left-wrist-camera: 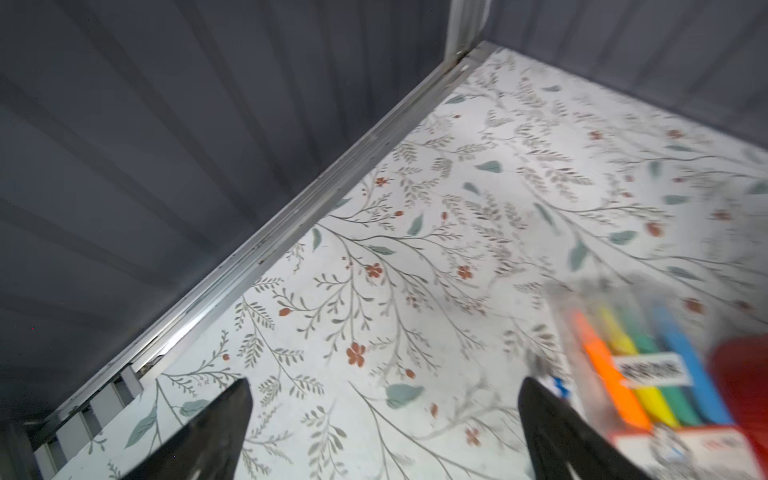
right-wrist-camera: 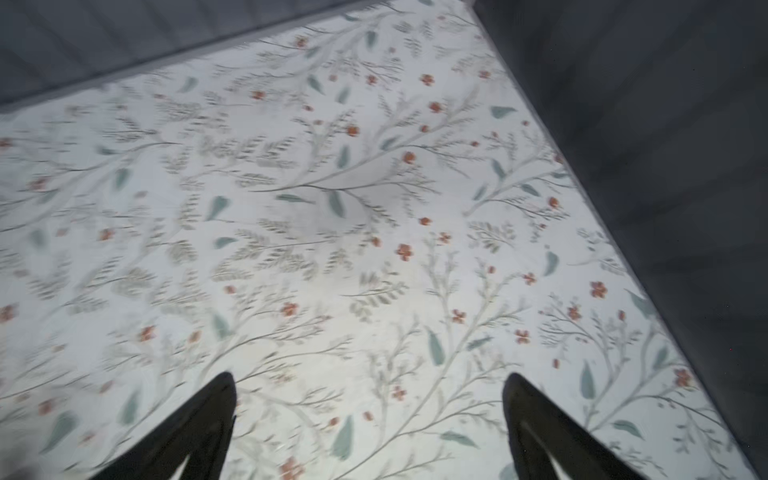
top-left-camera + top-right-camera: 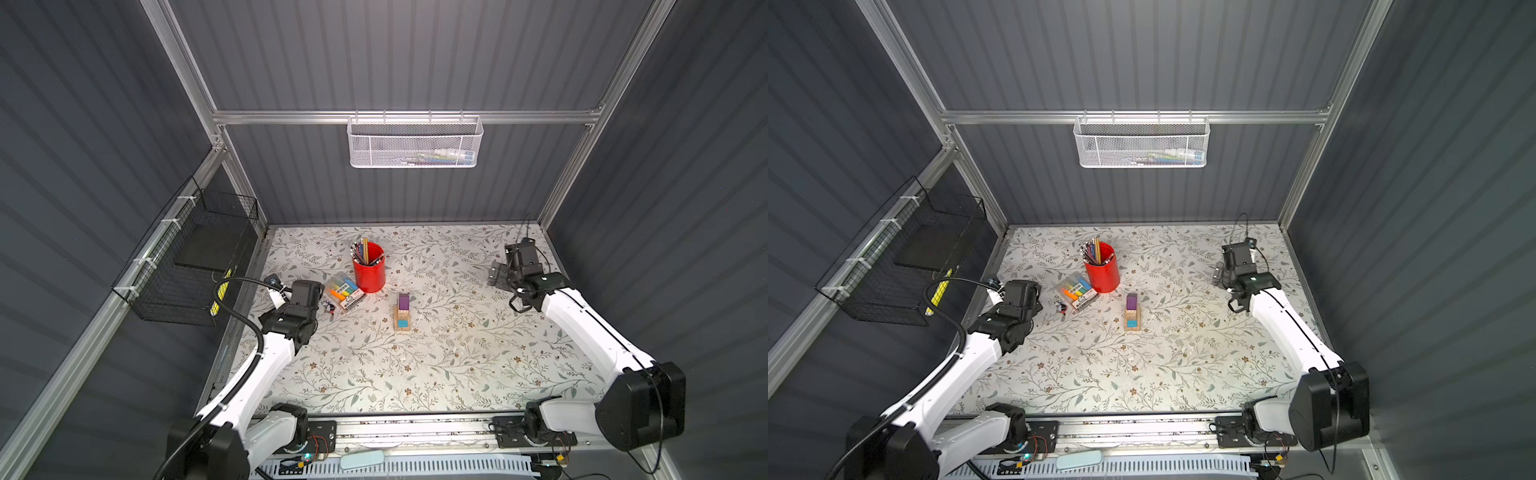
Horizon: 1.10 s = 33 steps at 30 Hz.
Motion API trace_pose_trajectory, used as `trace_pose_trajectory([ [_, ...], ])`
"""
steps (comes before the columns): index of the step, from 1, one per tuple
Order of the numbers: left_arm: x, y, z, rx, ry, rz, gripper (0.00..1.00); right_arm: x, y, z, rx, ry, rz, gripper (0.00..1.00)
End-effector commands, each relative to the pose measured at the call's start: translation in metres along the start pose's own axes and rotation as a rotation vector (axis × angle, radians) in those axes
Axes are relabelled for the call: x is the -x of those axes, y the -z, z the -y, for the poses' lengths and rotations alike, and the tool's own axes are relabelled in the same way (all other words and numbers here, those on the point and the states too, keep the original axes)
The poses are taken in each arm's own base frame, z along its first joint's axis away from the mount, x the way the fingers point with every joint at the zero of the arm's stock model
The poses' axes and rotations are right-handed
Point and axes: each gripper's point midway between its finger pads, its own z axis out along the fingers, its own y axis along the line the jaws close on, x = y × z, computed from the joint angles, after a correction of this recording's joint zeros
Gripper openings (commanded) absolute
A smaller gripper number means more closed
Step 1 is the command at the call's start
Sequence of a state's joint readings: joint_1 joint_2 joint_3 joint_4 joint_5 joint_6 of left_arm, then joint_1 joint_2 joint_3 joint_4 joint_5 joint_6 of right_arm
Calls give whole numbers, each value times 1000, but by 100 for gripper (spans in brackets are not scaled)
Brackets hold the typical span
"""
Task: Build the wood block tower
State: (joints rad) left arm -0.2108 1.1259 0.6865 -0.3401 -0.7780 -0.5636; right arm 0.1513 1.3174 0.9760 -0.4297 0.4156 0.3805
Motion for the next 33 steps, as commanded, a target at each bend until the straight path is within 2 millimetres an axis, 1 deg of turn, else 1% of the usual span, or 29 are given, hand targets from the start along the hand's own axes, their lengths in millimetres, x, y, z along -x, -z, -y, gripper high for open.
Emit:
trace_pose_trajectory([
  [1, 17, -27, 20, -58, -70, 151, 100, 33, -13, 31, -66, -36, 225, 99],
  [2, 14, -34, 23, -74, -90, 165, 100, 29, -19, 39, -73, -43, 237, 99],
  [3, 10, -40, 29, -95, -112, 179, 100, 25, -25, 42, -61, -42, 262, 99],
  [4, 9, -43, 35, -123, -121, 200, 100, 22, -31, 41, -38, -34, 301, 99],
  [5, 7, -44, 42, -163, -130, 222, 100, 15, -37, 39, -13, -25, 317, 99],
  [8, 2, -44, 59, -281, -121, 319, 100, 5, -50, 26, 75, 11, 364, 99],
  [10, -8, -55, 72, -313, -180, 325, 100, 1, -57, 11, 161, 49, 410, 99],
  [11, -6, -56, 77, -321, -188, 337, 100, -1, -60, 5, 190, 67, 423, 99],
  [13, -2, -53, 83, -367, -177, 382, 100, -3, -66, -2, 224, 91, 396, 99],
  [14, -6, -59, 85, -373, -192, 362, 100, -5, -65, -4, 248, 99, 380, 99],
  [15, -12, -63, 89, -381, -212, 338, 100, -6, -62, -8, 282, 109, 400, 99],
  [17, -16, -64, 95, -415, -214, 367, 100, -14, -49, -15, 356, 139, 468, 99],
  [18, -22, -66, 98, -430, -229, 361, 100, -19, -46, -17, 377, 149, 496, 99],
  [19, -28, -69, 100, -439, -239, 351, 100, -21, -46, -18, 384, 147, 516, 99],
  [20, -26, -71, 102, -437, -236, 370, 100, -20, -48, -14, 373, 129, 535, 99],
  [21, -28, -77, 103, -418, -247, 340, 100, -19, -49, -12, 367, 122, 520, 99],
  [22, -33, -85, 104, -389, -267, 265, 100, -19, -51, -12, 369, 118, 495, 99],
  [23, -26, -90, 106, -369, -257, 261, 100, -20, -52, -11, 372, 111, 491, 99],
  [24, -25, -90, 106, -389, -240, 278, 100, -19, -52, -11, 374, 109, 504, 99],
  [26, -28, -92, 103, -377, -242, 244, 100, -18, -53, -10, 374, 104, 494, 99],
  [28, -25, -91, 103, -379, -235, 273, 100, -18, -53, -8, 371, 95, 502, 99],
  [33, -25, -90, 102, -375, -232, 271, 100, -19, -51, -8, 364, 98, 510, 99],
])
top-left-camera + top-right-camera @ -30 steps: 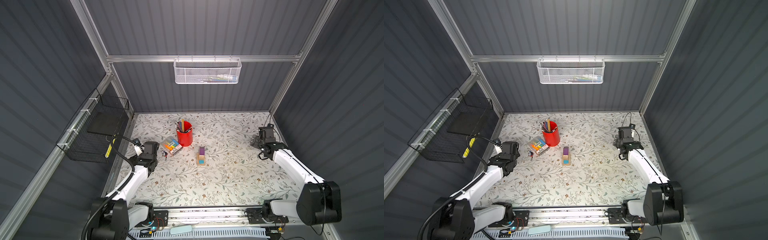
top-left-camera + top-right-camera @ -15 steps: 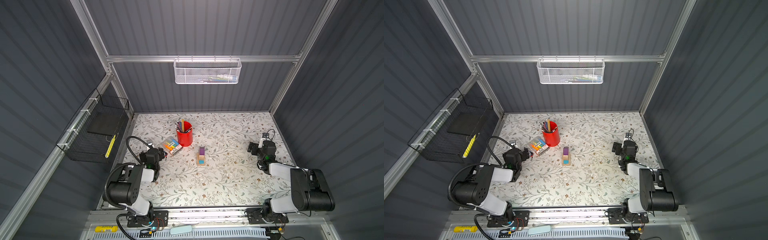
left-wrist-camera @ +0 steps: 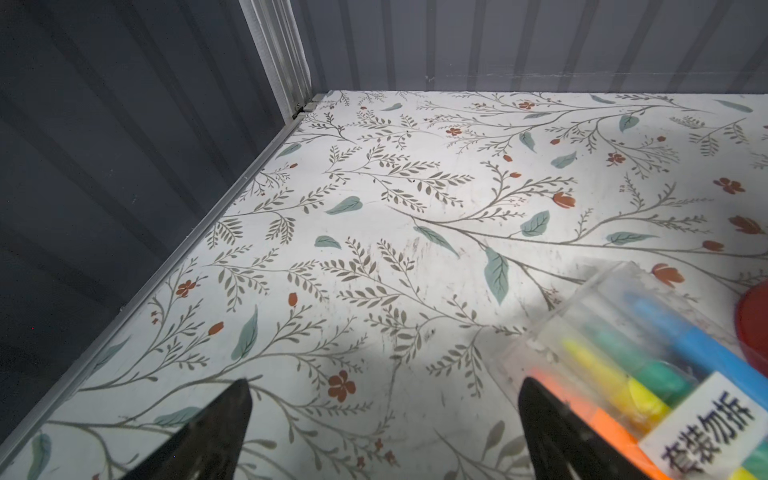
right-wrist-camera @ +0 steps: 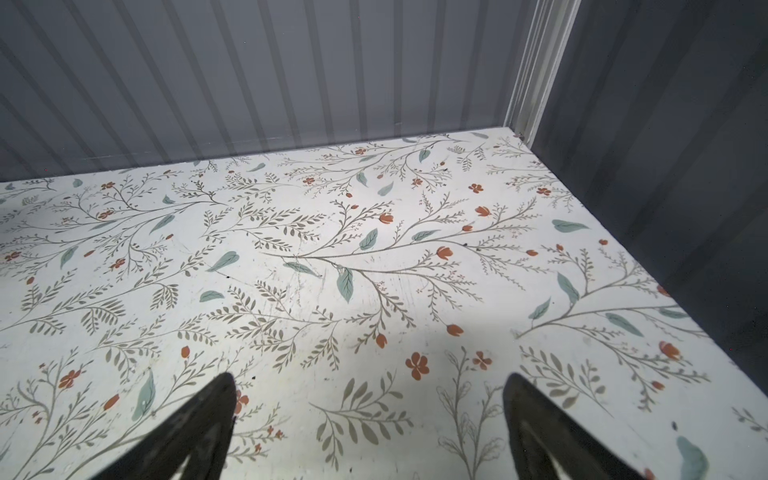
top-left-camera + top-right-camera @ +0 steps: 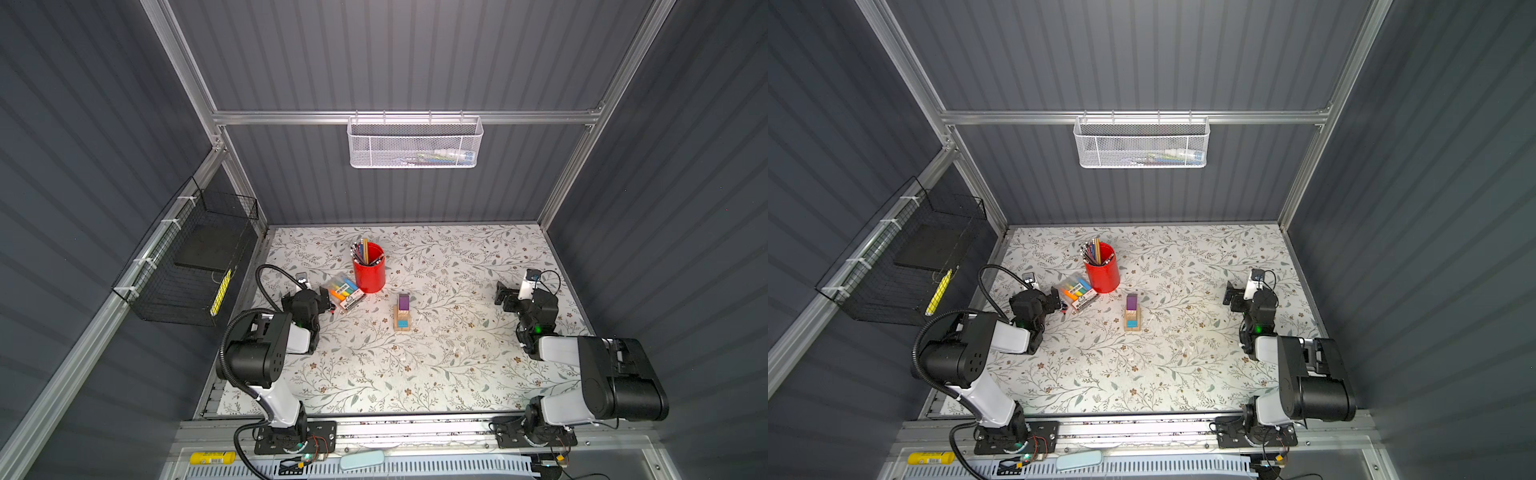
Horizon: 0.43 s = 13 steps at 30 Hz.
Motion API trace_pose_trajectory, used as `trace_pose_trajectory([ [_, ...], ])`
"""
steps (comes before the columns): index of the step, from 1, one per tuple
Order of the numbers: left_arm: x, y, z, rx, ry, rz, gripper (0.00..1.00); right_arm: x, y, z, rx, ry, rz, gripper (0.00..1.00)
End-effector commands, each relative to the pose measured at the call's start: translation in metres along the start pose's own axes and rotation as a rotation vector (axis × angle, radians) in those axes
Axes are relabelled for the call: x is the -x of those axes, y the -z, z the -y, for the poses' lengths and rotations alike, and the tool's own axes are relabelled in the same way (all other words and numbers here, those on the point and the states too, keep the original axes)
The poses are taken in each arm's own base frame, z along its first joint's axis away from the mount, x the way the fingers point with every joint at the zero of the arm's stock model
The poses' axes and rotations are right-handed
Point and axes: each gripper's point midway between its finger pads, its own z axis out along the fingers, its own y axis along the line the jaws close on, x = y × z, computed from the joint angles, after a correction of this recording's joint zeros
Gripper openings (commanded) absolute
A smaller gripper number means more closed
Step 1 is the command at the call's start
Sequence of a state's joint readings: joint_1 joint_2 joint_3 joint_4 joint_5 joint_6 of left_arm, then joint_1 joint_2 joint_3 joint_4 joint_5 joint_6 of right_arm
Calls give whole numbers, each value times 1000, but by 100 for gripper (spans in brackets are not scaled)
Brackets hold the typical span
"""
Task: Build the wood block tower
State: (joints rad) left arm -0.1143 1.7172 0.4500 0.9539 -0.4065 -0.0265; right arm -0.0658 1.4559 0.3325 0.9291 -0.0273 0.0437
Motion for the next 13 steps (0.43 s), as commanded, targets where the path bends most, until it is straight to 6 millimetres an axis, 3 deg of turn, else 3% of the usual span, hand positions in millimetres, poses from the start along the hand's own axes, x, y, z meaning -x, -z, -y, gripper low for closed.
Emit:
trace_pose_trajectory([
  [1, 0, -1, -2, 7, 2, -2, 100, 7, 1, -2, 9, 3, 33, 99],
  [13, 0, -1, -2, 4, 0, -5, 100, 7, 0, -2, 9, 2, 31, 99],
])
